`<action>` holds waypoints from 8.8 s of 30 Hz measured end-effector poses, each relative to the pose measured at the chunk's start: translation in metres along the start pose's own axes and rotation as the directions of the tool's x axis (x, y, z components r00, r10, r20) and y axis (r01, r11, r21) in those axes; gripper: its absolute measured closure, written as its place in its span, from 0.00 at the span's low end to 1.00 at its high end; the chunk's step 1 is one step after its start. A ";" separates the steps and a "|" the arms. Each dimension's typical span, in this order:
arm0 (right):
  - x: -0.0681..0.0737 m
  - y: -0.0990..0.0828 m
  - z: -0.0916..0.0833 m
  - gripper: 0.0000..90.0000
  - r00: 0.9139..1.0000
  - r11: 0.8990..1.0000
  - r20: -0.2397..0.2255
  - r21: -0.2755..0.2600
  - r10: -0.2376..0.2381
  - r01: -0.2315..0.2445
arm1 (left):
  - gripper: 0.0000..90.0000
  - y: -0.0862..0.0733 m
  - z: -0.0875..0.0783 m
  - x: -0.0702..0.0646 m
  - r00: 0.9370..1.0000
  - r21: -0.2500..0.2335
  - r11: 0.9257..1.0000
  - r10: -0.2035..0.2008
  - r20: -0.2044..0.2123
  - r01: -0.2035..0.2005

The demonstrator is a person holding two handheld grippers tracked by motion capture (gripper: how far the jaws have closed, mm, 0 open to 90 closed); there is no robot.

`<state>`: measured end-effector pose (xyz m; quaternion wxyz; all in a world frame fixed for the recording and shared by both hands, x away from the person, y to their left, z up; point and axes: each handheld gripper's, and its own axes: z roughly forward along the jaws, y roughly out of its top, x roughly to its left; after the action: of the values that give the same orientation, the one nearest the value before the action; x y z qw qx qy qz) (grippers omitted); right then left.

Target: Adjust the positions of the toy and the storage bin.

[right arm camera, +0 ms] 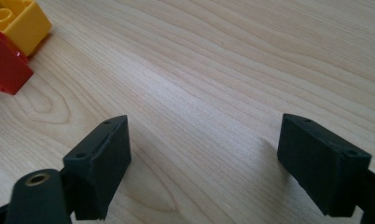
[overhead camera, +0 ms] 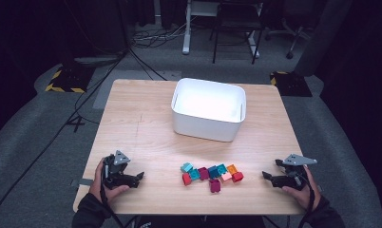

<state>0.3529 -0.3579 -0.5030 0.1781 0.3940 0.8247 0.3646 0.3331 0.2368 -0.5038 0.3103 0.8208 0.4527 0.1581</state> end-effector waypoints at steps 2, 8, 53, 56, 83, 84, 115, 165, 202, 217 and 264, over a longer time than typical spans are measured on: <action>0.000 0.000 0.000 0.19 1.000 1.000 0.000 0.004 -0.007 0.007 | 0.00 0.000 0.000 0.000 1.000 -0.002 1.000 0.001 0.002 -0.001; -0.003 0.001 0.001 0.18 1.000 1.000 0.002 0.009 -0.002 0.002 | 0.00 -0.001 0.000 0.000 1.000 0.002 1.000 -0.004 -0.002 0.004; 0.030 0.183 -0.018 0.40 0.966 0.944 -0.076 -0.242 -0.249 0.224 | 0.00 -0.001 -0.001 0.001 1.000 -0.004 1.000 -0.023 -0.015 0.023; 0.034 0.188 -0.015 0.40 0.964 0.943 -0.093 -0.250 -0.250 0.220 | 0.00 -0.001 -0.001 0.001 1.000 -0.001 1.000 -0.021 -0.015 0.021; 0.055 0.219 0.060 0.61 0.936 0.940 -0.110 -0.106 -0.335 0.324 | 0.00 -0.002 -0.001 0.001 1.000 -0.001 1.000 -0.022 -0.013 0.022; 0.055 0.218 0.062 0.63 0.935 0.939 -0.112 -0.107 -0.337 0.325 | 0.00 -0.002 -0.001 0.001 1.000 -0.002 1.000 -0.022 -0.014 0.022; 0.014 0.174 -0.015 0.69 0.890 0.901 -0.205 -0.252 -0.407 0.353 | 0.01 -0.002 -0.002 0.001 1.000 0.000 1.000 -0.025 -0.018 0.025; 0.006 0.167 -0.024 0.40 0.999 0.975 -0.010 -0.223 -0.030 0.027 | 0.01 -0.003 -0.002 -0.001 0.999 -0.008 0.999 -0.034 -0.026 0.034; 0.049 0.064 0.015 0.39 0.982 0.987 -0.131 -0.102 -0.137 0.124 | 0.01 0.013 0.012 -0.058 0.993 -0.002 0.996 0.090 0.069 -0.090; 0.075 0.029 0.017 0.39 0.953 0.983 -0.245 -0.092 -0.180 0.162 | 0.01 0.011 0.011 -0.053 0.990 -0.002 0.995 0.101 0.101 -0.101; 0.049 0.032 0.016 0.61 0.983 0.987 -0.142 -0.123 -0.118 0.101 | 0.01 0.009 0.009 -0.048 0.987 -0.005 0.992 0.126 0.103 -0.126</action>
<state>0.3479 -0.2995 -0.4903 0.1582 0.3087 0.8338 0.4294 0.3183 0.1895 -0.5036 0.3219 0.8552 0.3835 0.1344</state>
